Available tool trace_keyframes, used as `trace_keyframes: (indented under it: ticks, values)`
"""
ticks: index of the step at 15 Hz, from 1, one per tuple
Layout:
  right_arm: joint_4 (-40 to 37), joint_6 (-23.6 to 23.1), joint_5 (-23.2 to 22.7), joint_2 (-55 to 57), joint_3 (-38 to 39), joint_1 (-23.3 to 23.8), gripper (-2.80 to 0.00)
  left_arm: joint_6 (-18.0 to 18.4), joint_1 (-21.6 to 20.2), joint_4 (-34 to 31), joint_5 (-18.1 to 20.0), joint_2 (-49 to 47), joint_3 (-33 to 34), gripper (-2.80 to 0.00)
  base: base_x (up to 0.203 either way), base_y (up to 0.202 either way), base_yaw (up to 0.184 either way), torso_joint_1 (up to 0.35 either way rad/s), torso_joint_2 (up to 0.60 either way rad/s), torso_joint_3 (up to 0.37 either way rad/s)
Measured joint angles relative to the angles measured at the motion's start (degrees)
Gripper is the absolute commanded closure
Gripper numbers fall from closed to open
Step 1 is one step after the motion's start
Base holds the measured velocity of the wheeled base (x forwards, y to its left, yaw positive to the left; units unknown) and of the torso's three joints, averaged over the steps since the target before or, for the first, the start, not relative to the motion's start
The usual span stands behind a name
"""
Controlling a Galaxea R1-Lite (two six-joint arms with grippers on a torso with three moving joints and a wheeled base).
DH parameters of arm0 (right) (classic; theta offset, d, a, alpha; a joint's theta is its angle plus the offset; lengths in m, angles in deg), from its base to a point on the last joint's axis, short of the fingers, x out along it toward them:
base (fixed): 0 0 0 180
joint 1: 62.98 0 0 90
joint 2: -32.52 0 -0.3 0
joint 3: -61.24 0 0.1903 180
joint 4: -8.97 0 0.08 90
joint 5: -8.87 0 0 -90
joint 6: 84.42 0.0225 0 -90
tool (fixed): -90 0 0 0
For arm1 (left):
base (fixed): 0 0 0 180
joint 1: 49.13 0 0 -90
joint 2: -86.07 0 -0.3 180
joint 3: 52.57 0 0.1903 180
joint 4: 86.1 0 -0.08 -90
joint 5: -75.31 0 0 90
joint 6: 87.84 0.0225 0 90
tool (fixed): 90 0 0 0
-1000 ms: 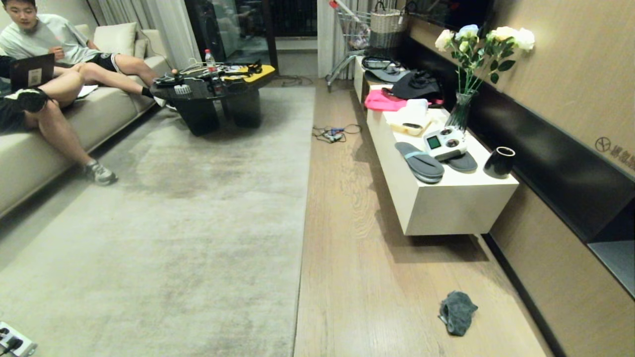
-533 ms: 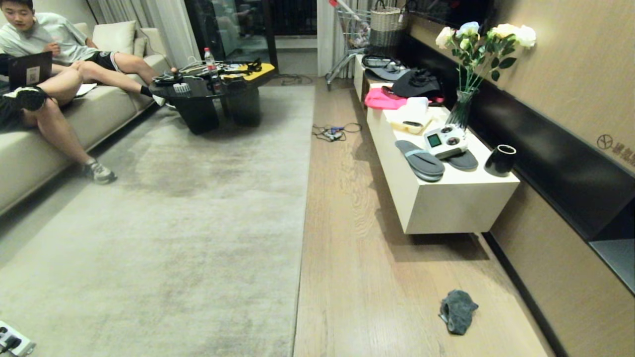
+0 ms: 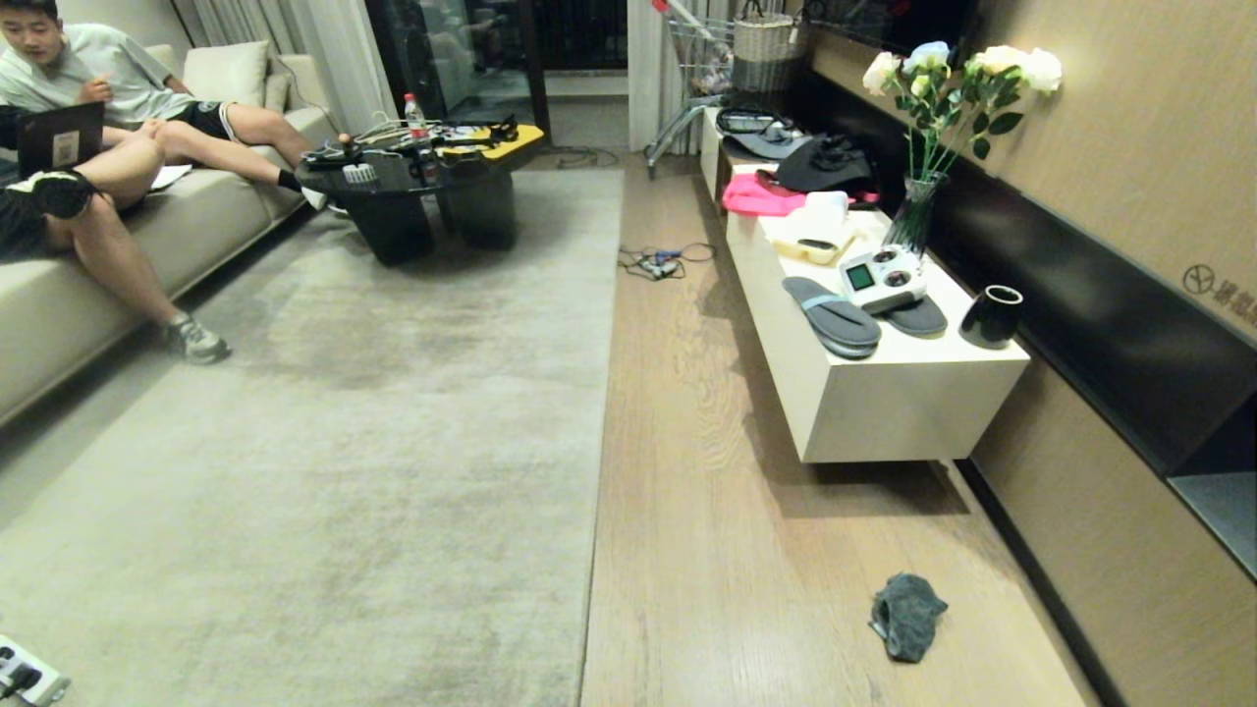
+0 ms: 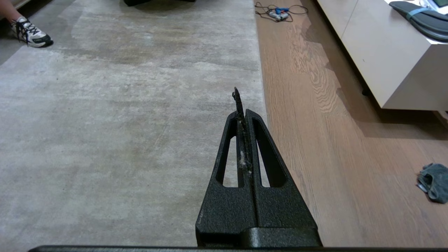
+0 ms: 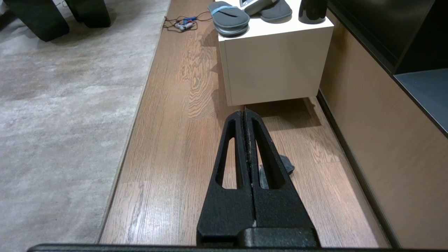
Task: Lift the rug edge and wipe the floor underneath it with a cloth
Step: Pick up the rag
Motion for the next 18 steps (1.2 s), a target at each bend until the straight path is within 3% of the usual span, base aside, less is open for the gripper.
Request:
trace_keyframes:
  ticks: [18]
  values:
    - [0.0,0.0,0.0,0.0,0.0,0.0,0.00,-0.2,0.0,0.0,-0.1,0.0,0.0,0.00,0.000,0.000,0.000,0.000,0.00,0.000]
